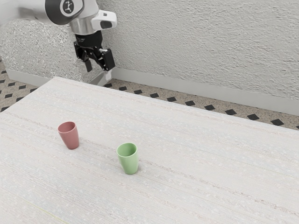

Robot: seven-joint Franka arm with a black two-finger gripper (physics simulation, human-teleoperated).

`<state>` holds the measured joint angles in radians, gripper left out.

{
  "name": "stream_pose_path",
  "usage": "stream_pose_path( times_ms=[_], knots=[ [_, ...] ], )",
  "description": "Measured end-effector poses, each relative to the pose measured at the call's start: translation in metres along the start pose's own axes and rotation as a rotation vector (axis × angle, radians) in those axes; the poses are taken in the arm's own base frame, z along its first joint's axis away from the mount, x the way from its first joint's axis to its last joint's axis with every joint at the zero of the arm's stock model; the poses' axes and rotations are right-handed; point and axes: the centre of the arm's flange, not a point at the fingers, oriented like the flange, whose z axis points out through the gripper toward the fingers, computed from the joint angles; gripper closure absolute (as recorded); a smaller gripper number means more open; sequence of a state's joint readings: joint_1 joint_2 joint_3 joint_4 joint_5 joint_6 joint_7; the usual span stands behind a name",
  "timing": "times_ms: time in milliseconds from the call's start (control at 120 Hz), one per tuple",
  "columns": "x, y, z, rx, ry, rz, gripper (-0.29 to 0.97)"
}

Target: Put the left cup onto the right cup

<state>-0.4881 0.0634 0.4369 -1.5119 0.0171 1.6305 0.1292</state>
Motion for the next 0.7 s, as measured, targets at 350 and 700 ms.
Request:
stream_pose_path(
  times_ms=[350, 700],
  knots=[
    [-0.004, 0.011, 0.033, -0.013, -0.011, 0.027, 0.02],
    [-0.009, 0.001, 0.038, 0.017, -0.003, 0.025, 0.02]
  ],
)
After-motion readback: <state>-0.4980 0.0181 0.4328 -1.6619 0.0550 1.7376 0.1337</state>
